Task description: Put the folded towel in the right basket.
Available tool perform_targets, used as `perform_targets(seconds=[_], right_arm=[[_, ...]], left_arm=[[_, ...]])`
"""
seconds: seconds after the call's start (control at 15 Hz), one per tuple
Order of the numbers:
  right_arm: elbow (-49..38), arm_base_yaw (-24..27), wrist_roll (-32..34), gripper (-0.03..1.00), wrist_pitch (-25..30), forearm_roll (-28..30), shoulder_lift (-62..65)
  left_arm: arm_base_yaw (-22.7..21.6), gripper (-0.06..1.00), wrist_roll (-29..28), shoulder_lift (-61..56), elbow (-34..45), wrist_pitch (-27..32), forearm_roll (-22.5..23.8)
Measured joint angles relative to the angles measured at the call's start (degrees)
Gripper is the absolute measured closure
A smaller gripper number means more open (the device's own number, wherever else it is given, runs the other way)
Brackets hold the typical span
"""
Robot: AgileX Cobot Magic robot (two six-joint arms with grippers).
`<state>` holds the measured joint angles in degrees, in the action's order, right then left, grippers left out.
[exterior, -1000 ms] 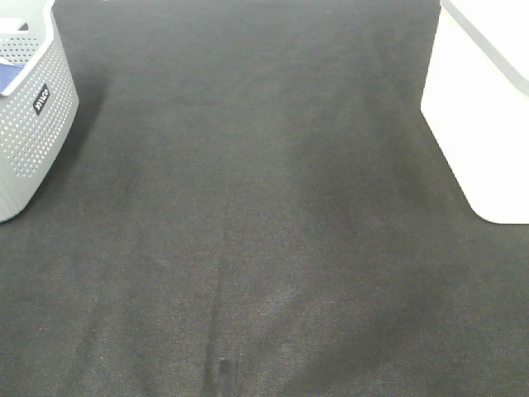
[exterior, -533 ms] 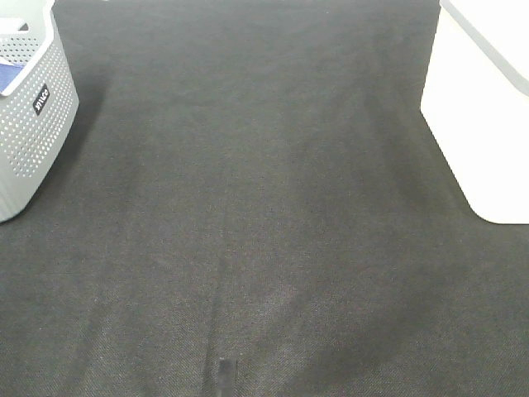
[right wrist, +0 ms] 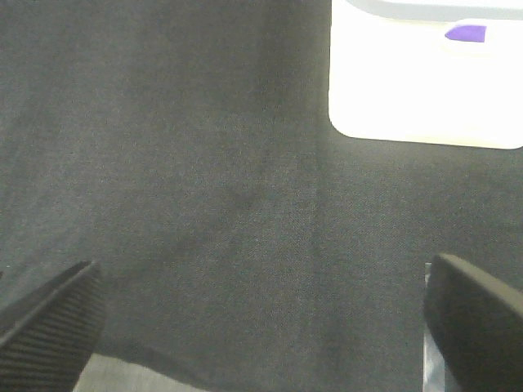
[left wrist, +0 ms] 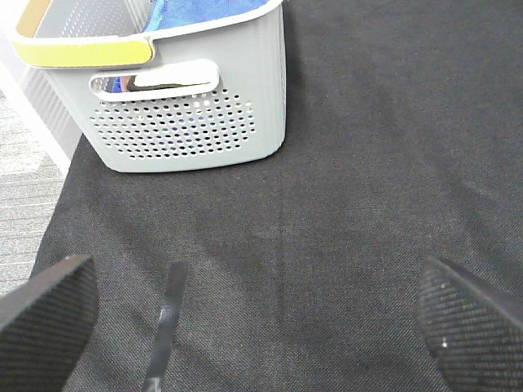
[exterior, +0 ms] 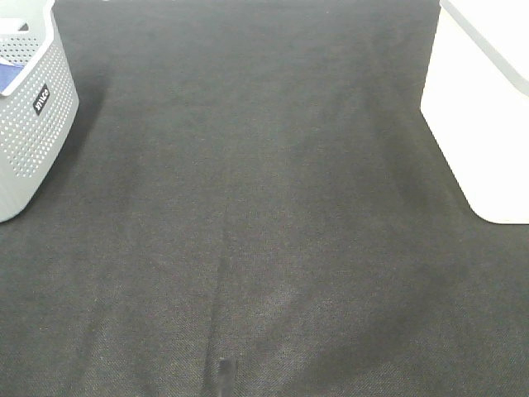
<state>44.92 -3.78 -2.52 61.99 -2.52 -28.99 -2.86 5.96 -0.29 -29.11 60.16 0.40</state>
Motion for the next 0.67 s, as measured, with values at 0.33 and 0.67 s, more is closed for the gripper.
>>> perform_targets(seconds=[0.33, 0.67], right_arm=[[-12.15, 0.0, -0.11, -0.01, -3.09, 0.0, 18.28], [-16.04, 0.0, -0.06, -0.01, -1.55, 0.0, 29.16]], left_arm=[[0.0, -0.05, 0.0, 0.0, 0.0, 0.0, 0.0], [0.0, -0.05, 0.0, 0.0, 0.0, 0.0, 0.0]])
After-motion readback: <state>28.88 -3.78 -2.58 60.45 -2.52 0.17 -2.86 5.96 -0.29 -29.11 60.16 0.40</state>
